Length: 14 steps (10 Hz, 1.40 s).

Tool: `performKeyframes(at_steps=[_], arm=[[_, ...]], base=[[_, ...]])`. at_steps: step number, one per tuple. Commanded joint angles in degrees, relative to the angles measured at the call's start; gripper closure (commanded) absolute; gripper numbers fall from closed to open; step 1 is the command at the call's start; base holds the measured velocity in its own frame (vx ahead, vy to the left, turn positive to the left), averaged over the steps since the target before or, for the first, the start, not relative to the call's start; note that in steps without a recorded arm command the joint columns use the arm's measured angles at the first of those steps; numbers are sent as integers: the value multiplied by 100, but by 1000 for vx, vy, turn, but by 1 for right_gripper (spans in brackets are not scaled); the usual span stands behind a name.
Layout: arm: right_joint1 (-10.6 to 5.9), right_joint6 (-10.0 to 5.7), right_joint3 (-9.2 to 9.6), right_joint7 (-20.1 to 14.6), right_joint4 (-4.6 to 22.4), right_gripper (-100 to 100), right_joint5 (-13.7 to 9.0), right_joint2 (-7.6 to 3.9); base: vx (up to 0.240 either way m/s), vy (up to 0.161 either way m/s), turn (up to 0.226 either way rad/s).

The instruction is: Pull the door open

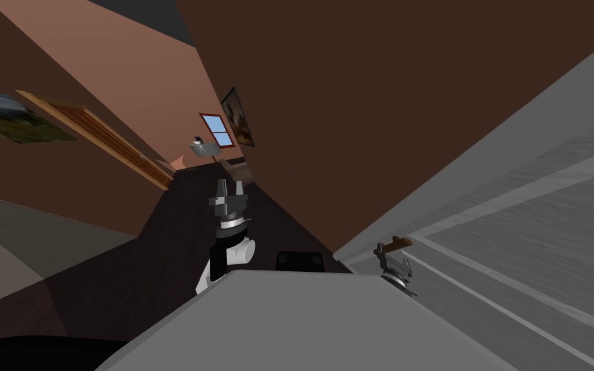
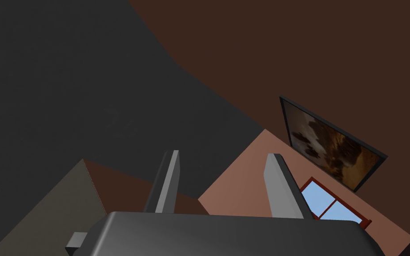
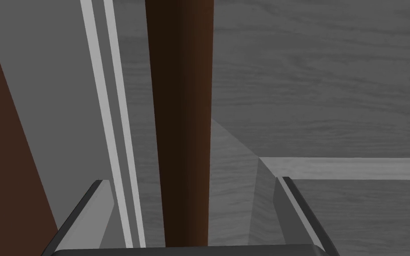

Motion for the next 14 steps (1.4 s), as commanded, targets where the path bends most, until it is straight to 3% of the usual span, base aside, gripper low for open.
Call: performKeyframes(at_steps=[1,2,3,4,9,14], arm=[[-47,-29,16,-210,180,-100,32,-120],[-56,-37,20,-261,223,-100,40,-151],[-6,-24,25,-189,142,-100,34,-102],[-6,-24,25,-189,142,100,34,-102],[-6,-24,25,-189,142,100,34,-102],[142,-87,382,-416,-61,100,260,-266]], base=[[130,-25,-43],[133,0,-53],[41,12,-38],[-17,11,37],[-6,-1,1],[-189,43,55]])
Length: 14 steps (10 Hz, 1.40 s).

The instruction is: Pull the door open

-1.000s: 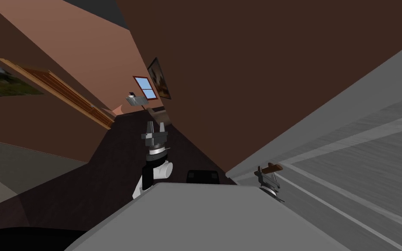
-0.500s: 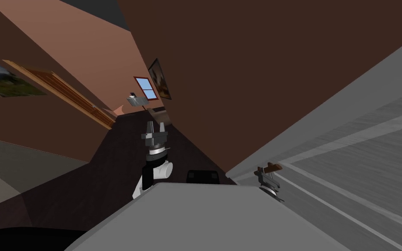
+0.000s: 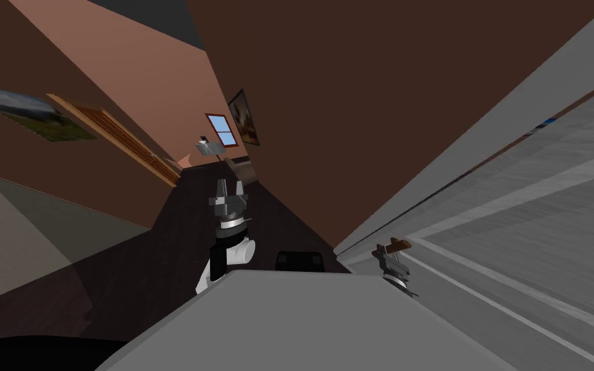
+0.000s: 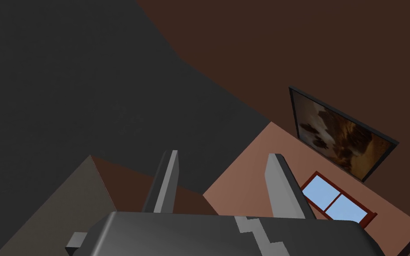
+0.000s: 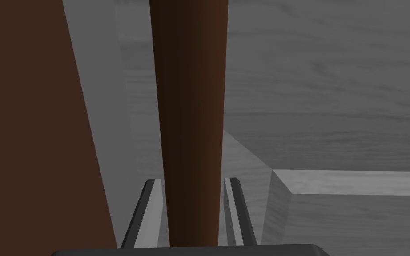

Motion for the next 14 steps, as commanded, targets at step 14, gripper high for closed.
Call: performKeyframes(at_steps=[14], arm=[[390,-415,988,-439,-386,100,702,-372]], base=[[-218,23,50]])
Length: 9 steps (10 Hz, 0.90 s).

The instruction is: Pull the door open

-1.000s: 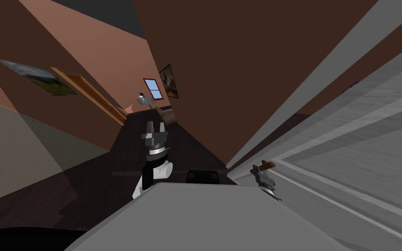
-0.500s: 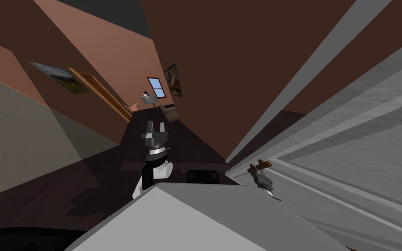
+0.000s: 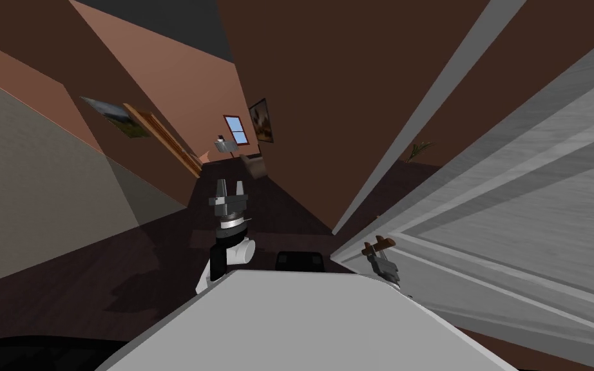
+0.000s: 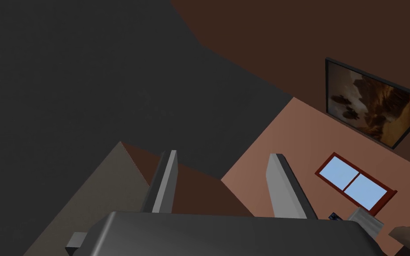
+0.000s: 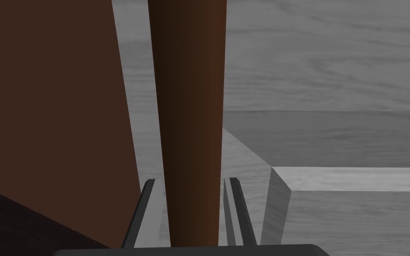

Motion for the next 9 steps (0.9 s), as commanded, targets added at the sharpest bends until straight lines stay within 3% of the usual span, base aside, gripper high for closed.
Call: performKeyframes(at_steps=[1,5,6,9], arm=[[65,-70,122,-11,-62,100,92,-31],[161,-291,467,-117,-133,100,357,-147],[142,-255,420,-101,-150,100,323,-140],[167,-385,612,-170,-123,100,479,-199]], base=[[-232,-22,56],[-240,-33,55],[-121,-3,19],[-175,-34,62]])
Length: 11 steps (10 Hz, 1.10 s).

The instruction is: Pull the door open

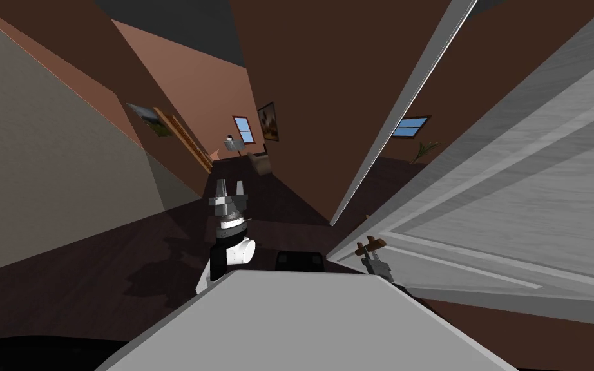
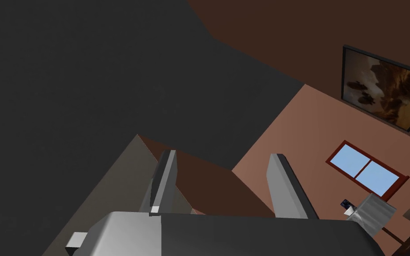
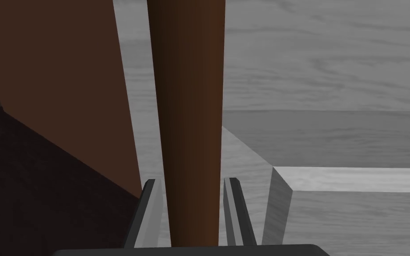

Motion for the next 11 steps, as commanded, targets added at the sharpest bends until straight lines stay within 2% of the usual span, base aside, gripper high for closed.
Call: performKeyframes(at_steps=[1,6,7,11], arm=[[24,-83,87,-39,31,100,74,-36],[57,-285,349,-136,56,100,297,-146],[60,-236,323,-114,13,100,274,-143],[-27,-346,420,-261,186,100,352,-216]], base=[[-216,-56,77],[-197,-29,53],[-79,-19,20],[-186,-18,117]])
